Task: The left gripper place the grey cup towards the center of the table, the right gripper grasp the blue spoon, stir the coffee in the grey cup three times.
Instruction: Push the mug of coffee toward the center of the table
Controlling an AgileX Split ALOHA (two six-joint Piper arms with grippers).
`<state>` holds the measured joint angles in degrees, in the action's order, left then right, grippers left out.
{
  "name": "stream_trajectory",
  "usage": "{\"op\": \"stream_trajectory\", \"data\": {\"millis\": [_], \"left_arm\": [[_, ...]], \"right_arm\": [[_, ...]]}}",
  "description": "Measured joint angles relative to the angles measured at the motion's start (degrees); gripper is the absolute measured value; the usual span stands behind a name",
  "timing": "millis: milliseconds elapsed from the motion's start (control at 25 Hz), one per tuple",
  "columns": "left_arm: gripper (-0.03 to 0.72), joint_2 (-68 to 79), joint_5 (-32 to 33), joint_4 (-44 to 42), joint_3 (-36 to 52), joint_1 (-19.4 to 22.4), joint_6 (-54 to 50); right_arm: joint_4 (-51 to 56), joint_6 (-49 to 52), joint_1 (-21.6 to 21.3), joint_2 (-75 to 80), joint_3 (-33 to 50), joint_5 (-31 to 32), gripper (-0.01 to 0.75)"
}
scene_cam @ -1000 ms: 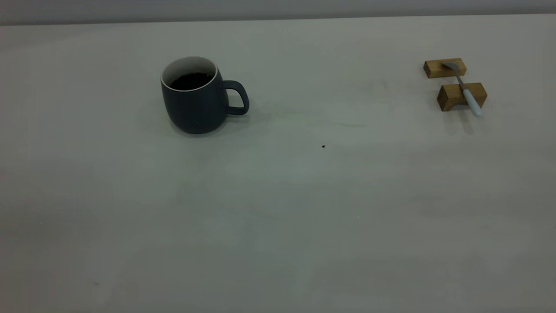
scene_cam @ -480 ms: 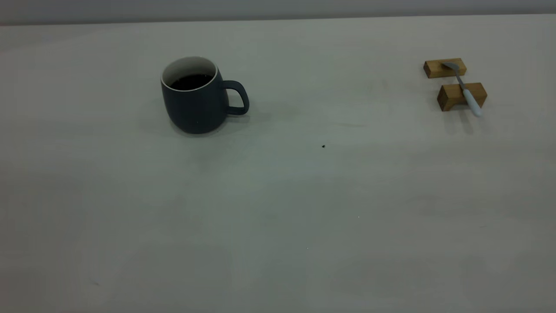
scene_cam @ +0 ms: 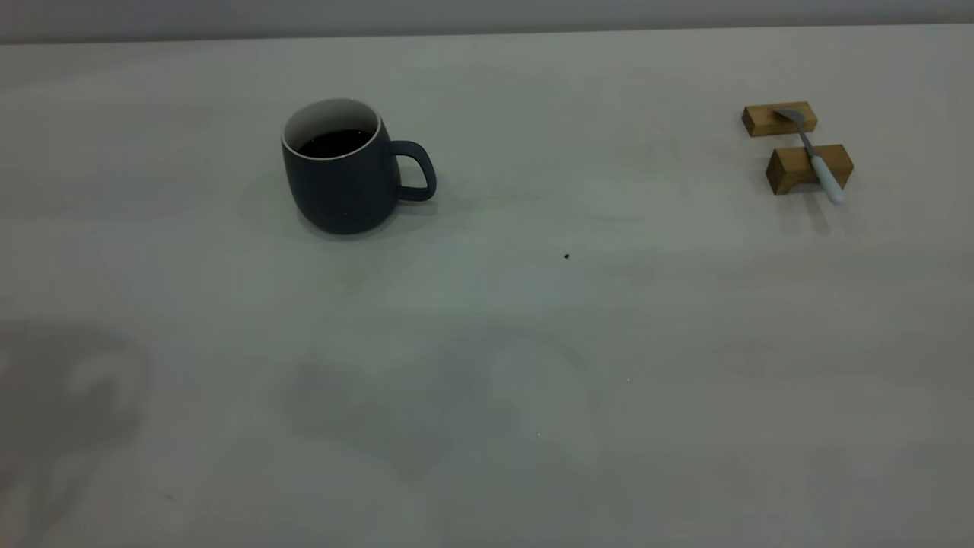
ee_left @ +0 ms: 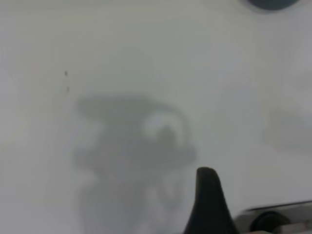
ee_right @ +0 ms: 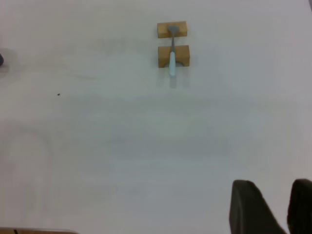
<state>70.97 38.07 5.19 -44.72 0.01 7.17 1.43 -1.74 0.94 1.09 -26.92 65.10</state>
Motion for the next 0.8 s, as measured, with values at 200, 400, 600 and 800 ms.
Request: {"op": "stream_trajectory", "data": {"millis": [200,400,600,800], "left_arm": [[0.585,14.27,-6.86,0.0,-5.48,0.0,3.89],[0.585,27.48,-11.1,0.0,-12.72,0.0,15.06],[0.585,39.09,-14.35,0.0,-21.69,0.0,27.78],[0.585,49.34,-14.07,0.0,-31.11,0.0,42.83]], "right_arm": [[0.0,0.0,0.0,0.0,0.0,0.0,0.238],[0.0,0.0,0.0,0.0,0.0,0.0,0.238],[0.0,0.0,0.0,0.0,0.0,0.0,0.238],[0.0,0.0,0.0,0.0,0.02,0.0,0.238]]}}
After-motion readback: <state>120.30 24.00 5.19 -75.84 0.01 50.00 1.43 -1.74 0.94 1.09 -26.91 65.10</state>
